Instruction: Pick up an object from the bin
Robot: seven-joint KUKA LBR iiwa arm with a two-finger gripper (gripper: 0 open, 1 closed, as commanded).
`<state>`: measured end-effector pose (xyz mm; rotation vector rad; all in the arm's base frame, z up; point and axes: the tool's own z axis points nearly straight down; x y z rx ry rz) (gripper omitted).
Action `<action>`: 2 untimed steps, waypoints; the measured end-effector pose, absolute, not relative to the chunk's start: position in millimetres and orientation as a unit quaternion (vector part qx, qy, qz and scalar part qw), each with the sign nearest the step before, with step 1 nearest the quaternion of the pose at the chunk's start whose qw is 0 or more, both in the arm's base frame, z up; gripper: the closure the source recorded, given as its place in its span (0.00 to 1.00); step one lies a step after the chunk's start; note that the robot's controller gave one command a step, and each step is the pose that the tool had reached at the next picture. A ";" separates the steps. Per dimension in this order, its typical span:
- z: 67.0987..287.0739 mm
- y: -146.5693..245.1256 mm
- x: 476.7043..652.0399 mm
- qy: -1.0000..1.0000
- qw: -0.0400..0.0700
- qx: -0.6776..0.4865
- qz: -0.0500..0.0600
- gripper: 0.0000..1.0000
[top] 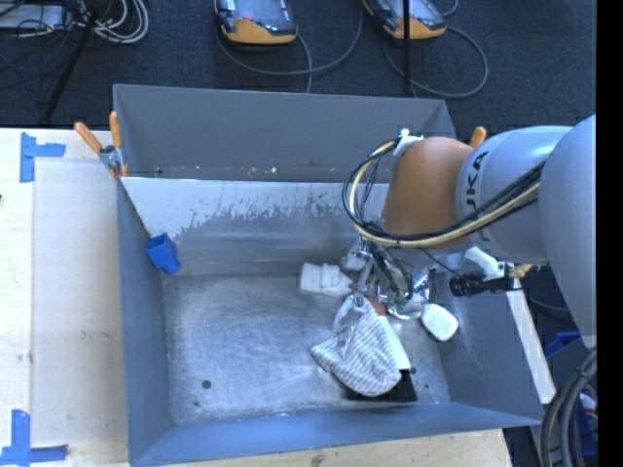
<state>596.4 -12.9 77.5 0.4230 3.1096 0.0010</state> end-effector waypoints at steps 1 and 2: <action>78.3 -8.5 584.7 0.969 -0.006 0.248 0.003 1.00; 78.3 -8.6 584.9 0.969 -0.006 0.248 0.003 1.00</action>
Offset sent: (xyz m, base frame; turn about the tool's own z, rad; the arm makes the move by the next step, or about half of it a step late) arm 0.0000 0.0000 0.0000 0.0000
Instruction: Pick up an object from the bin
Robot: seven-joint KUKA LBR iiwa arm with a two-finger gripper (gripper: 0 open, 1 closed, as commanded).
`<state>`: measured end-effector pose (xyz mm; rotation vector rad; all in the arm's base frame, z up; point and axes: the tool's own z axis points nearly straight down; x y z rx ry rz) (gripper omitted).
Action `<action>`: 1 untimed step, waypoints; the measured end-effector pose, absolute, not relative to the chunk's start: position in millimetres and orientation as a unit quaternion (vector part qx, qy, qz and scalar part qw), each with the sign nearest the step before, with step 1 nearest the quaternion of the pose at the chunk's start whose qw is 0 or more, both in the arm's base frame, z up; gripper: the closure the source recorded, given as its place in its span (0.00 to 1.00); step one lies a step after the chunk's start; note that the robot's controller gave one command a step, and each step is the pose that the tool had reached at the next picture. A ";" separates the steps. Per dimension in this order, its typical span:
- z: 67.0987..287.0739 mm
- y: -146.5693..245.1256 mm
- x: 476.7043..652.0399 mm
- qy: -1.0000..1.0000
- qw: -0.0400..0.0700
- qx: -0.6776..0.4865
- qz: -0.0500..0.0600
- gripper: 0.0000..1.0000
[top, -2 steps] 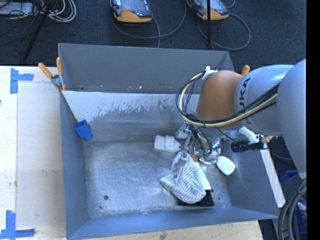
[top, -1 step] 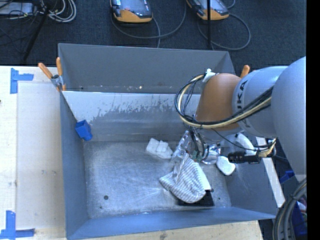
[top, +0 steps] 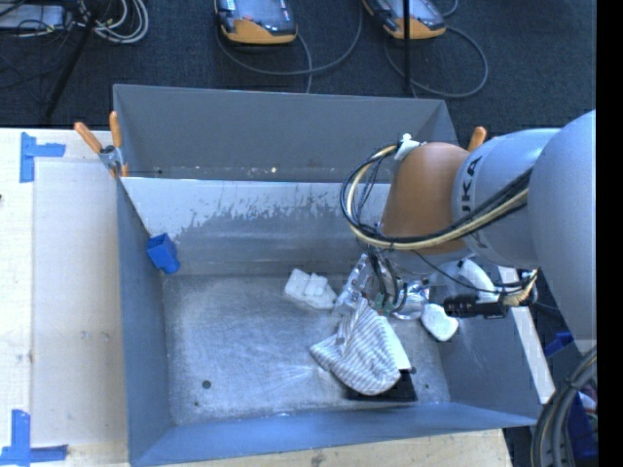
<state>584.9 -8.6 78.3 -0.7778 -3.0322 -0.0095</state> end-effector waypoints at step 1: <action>81.9 -8.2 583.7 -0.969 0.006 -0.248 -0.003 1.00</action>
Offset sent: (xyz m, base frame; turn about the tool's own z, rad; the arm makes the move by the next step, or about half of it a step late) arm 0.0000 0.0002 0.0142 0.0000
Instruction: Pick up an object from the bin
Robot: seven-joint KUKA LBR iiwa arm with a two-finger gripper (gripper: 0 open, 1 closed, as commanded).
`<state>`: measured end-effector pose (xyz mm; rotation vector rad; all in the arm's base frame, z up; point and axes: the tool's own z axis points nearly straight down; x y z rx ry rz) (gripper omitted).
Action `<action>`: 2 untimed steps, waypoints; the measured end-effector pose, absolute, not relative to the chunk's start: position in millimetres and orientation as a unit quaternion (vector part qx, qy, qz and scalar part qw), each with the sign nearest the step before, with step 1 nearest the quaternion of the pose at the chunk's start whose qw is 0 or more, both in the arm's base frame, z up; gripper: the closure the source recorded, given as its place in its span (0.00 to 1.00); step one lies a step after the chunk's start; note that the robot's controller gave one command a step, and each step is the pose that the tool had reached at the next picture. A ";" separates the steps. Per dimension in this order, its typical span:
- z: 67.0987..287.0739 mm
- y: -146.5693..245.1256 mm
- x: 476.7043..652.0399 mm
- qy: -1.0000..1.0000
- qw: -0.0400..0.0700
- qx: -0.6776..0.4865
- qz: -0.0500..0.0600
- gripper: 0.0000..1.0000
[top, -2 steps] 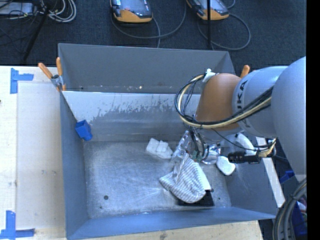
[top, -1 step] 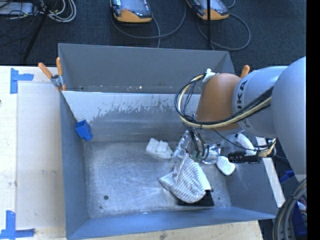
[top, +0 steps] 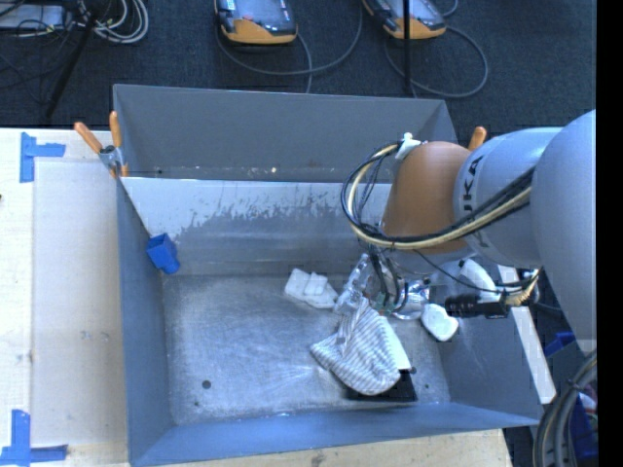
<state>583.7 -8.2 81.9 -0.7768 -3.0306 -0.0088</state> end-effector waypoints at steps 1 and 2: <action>96.5 -9.4 582.4 -0.969 0.003 -0.248 -0.001 1.00; 110.9 -10.1 583.6 -0.969 0.000 -0.248 -0.001 1.00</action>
Offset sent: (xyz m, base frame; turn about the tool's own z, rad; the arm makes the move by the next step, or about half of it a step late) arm -0.0001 0.0000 0.0290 0.0000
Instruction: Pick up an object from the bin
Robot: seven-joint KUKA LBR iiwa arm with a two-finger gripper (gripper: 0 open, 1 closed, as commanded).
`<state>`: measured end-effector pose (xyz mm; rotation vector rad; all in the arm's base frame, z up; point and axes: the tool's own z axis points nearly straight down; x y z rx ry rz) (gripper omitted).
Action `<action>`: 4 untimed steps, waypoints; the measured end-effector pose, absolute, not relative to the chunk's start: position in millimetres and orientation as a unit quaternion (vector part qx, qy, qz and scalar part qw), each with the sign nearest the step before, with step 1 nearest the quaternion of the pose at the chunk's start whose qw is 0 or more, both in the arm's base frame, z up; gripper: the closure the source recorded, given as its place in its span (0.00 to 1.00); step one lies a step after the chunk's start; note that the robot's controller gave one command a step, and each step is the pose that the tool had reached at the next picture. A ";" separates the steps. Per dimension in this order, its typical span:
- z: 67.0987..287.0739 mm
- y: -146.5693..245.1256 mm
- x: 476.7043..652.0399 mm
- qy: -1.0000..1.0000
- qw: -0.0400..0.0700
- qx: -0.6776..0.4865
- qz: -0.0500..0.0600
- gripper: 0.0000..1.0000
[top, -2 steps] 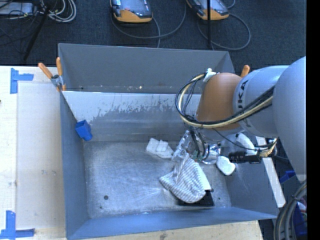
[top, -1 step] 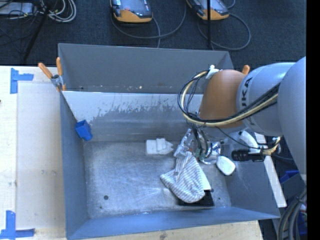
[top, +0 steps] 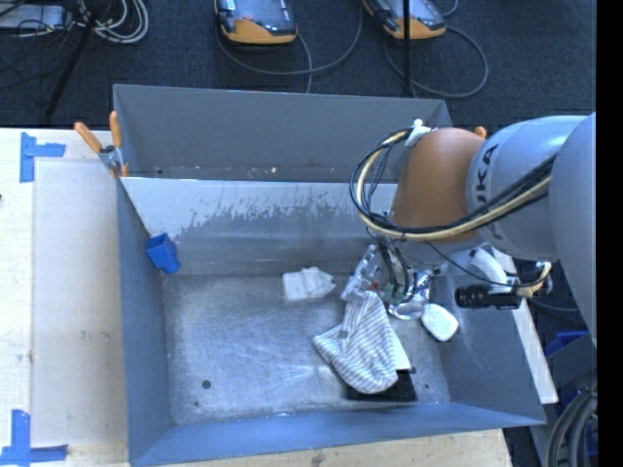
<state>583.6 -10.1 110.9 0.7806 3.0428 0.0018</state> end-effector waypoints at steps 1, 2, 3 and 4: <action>119.2 -10.2 584.0 0.969 0.001 0.248 0.001 1.00; 124.7 -10.3 583.8 0.969 0.000 0.248 0.001 1.00; 129.4 -10.3 583.8 0.969 0.000 0.248 0.001 1.00; 131.8 -10.3 584.1 0.969 0.000 0.248 0.001 1.00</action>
Offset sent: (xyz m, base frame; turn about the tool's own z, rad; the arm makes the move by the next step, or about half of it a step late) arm 0.0000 -0.0002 0.0272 0.0000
